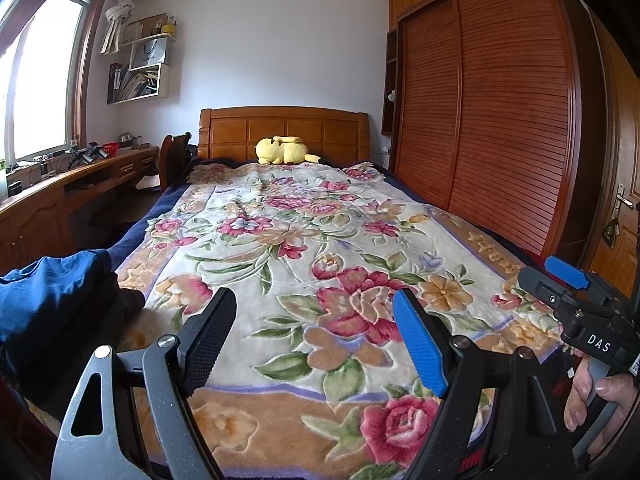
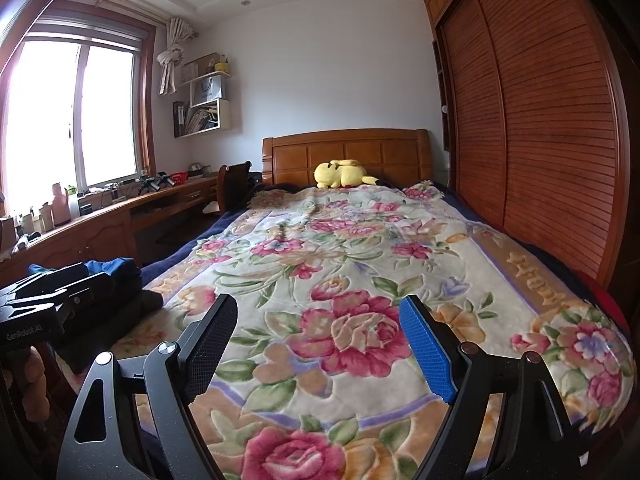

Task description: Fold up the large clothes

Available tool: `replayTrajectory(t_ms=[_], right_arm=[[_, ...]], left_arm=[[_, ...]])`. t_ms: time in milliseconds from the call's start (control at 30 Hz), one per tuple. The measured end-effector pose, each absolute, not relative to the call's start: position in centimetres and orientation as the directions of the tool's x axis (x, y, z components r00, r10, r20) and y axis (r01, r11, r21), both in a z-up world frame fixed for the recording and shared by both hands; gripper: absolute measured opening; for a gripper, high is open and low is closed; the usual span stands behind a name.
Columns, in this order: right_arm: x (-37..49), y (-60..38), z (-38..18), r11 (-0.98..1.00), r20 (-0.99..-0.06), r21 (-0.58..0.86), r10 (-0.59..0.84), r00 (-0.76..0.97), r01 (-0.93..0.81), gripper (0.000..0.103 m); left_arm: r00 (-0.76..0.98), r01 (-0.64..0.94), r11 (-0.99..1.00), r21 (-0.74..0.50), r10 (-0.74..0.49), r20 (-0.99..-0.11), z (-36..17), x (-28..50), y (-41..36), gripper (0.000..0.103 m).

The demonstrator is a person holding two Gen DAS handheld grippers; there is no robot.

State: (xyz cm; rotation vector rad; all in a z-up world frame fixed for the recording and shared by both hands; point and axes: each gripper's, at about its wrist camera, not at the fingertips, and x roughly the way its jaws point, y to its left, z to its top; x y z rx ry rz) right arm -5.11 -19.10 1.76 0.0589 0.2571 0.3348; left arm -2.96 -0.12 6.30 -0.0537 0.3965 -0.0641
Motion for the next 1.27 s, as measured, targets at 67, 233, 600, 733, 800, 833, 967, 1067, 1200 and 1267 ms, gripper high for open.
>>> replayTrajectory(t_ms=[67, 233, 600, 733, 800, 833, 967, 1067, 1200, 1267], right_arm=[[-5.22, -18.99, 1.82, 0.943, -0.24, 0.098, 0.331, 0.913, -0.317, 0.085], [-5.26, -18.95, 1.87, 0.943, -0.241, 0.099, 0.331, 0.912, -0.317, 0.085], [-5.19, -18.9, 1.93, 0.942, -0.249, 0.103, 0.336, 0.909, -0.32, 0.085], [-5.28, -18.88, 2.07, 0.942, -0.246, 0.099, 0.335, 0.91, -0.32, 0.085], [-5.29, -18.79, 2.04, 0.943, -0.245, 0.099, 0.334, 0.91, -0.319, 0.085], [-5.3, -18.75, 2.05, 0.943, -0.245, 0.099, 0.333, 0.911, -0.318, 0.085], [-5.29, -18.78, 2.04, 0.942, -0.245, 0.099, 0.334, 0.91, -0.319, 0.085], [-5.31, -18.78, 2.07, 0.942, -0.246, 0.101, 0.336, 0.909, -0.321, 0.085], [-5.41, -18.73, 2.17, 0.942, -0.245, 0.1, 0.336, 0.909, -0.321, 0.085], [-5.45, -18.72, 2.19, 0.941, -0.245, 0.101, 0.338, 0.909, -0.322, 0.085]], left_arm=[[0.921, 0.052, 0.997, -0.063, -0.072, -0.384, 6.32, -2.95, -0.15, 0.081], [0.921, 0.051, 0.997, -0.062, -0.071, -0.383, 6.28, -2.95, -0.05, 0.081], [0.921, 0.051, 0.997, -0.063, -0.072, -0.384, 6.27, -2.95, -0.05, 0.081], [0.921, 0.051, 0.997, -0.063, -0.072, -0.383, 6.28, -2.96, -0.01, 0.081], [0.921, 0.051, 0.997, -0.062, -0.071, -0.382, 6.27, -2.96, 0.03, 0.081], [0.921, 0.052, 0.997, -0.063, -0.072, -0.383, 6.26, -2.95, 0.05, 0.081], [0.921, 0.052, 0.997, -0.062, -0.072, -0.384, 6.28, -2.95, -0.05, 0.081], [0.921, 0.052, 0.997, -0.062, -0.072, -0.383, 6.29, -2.96, -0.07, 0.081], [0.921, 0.052, 0.997, -0.062, -0.072, -0.383, 6.29, -2.95, -0.07, 0.081], [0.921, 0.052, 0.997, -0.062, -0.072, -0.383, 6.29, -2.95, -0.04, 0.081]])
